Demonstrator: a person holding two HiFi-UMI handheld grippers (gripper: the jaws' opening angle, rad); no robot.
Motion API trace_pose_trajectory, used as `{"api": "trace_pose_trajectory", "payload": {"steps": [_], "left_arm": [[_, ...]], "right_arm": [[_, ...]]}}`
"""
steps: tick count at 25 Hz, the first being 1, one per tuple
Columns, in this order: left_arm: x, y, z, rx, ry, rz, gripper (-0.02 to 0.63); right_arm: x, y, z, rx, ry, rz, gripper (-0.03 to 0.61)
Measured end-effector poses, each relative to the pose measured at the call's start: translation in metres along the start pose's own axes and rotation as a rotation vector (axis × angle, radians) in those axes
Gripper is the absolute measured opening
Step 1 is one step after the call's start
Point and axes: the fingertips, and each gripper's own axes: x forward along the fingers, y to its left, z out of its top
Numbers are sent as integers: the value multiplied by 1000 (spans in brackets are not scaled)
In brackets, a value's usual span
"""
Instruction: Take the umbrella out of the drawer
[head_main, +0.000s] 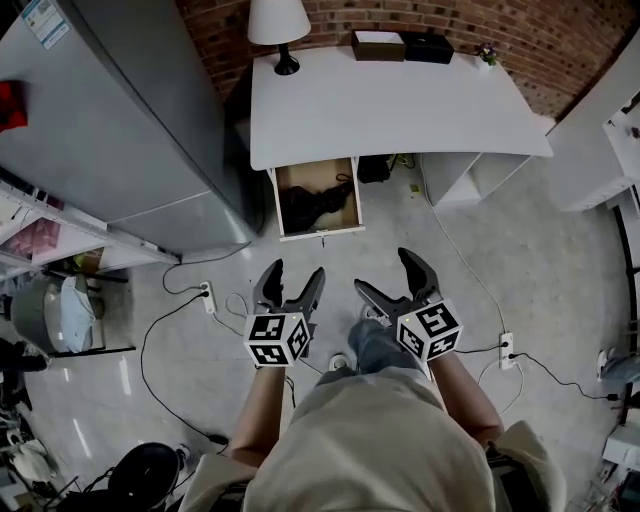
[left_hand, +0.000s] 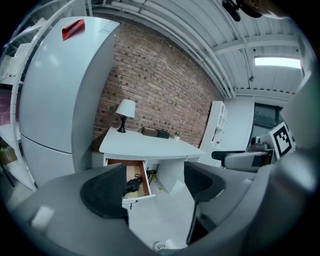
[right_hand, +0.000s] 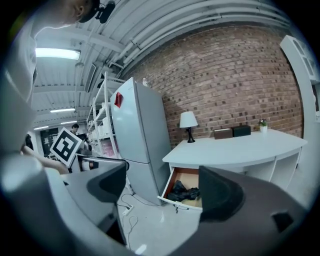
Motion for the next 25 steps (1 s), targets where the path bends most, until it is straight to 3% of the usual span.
{"api": "trace_pose_trajectory", "payload": {"steps": [14, 20, 25], "left_arm": [[130, 7, -19, 17, 137, 107, 345], [185, 8, -33, 80, 191, 135, 345], [218, 21, -57, 124, 285, 125, 345]], "right_arm": [[48, -113, 12, 27, 53, 94, 425], [67, -154, 7, 22, 73, 136, 425], [84, -167, -7, 48, 101, 152, 425]]}}
